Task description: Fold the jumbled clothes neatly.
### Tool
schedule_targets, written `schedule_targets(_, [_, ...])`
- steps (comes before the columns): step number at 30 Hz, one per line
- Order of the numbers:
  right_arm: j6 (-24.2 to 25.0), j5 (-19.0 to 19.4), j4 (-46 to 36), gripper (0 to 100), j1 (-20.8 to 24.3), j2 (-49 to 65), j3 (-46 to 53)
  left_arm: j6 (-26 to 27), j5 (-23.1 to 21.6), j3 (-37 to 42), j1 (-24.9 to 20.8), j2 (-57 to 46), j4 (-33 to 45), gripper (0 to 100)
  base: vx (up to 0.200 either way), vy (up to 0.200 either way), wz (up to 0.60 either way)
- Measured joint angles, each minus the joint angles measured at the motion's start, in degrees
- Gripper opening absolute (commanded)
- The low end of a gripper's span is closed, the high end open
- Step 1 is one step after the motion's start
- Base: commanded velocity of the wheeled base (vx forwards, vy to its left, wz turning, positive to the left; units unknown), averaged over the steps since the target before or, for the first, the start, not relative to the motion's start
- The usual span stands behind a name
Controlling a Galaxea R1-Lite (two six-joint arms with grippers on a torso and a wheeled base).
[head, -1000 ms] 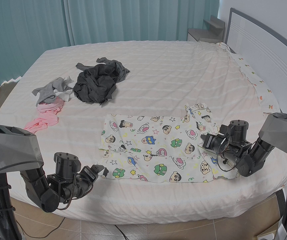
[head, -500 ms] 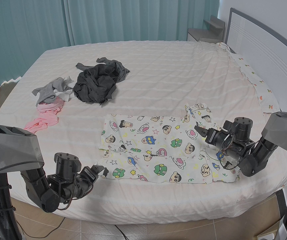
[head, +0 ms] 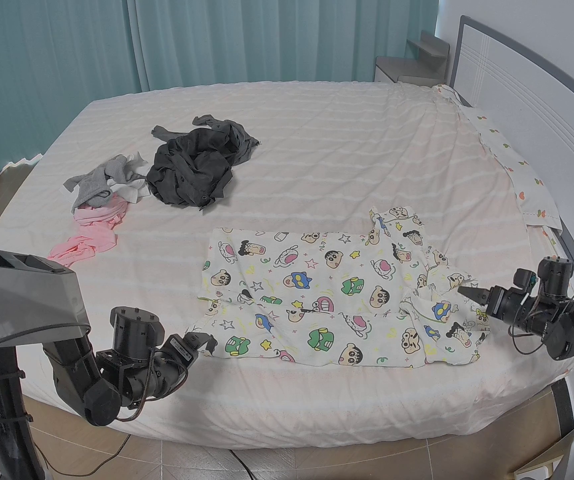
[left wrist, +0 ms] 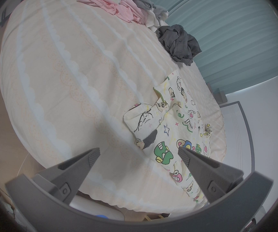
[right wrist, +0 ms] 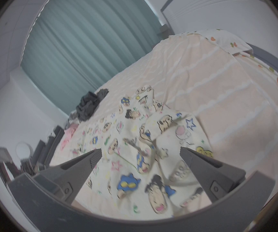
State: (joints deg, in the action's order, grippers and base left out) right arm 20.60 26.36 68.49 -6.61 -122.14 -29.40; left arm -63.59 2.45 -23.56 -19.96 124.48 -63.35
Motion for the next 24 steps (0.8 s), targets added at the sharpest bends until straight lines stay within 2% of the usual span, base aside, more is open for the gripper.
schedule_targets(3, [-6.24,2.84,-0.83,100,-2.40,-0.24,2.29,-0.02,0.04,0.00,-0.07,0.11,0.00,100,0.000,0.000,0.00])
schedule_targets(6, [-9.58,4.82,-1.49,100,-3.73,-1.43,4.07,-0.02,0.09,0.00,-0.13,0.20,0.00,100,0.000,0.000,0.00])
schedule_targets(16, [-10.24,5.61,-1.93,100,-1.33,-4.33,4.90,-0.02,0.09,0.00,-0.22,0.55,0.00,100,0.000,0.000,0.00])
schedule_targets(24, [-10.24,5.58,-3.68,100,0.68,-6.00,1.35,-0.02,0.09,0.04,-0.24,0.60,0.00,100,0.000,0.000,0.00])
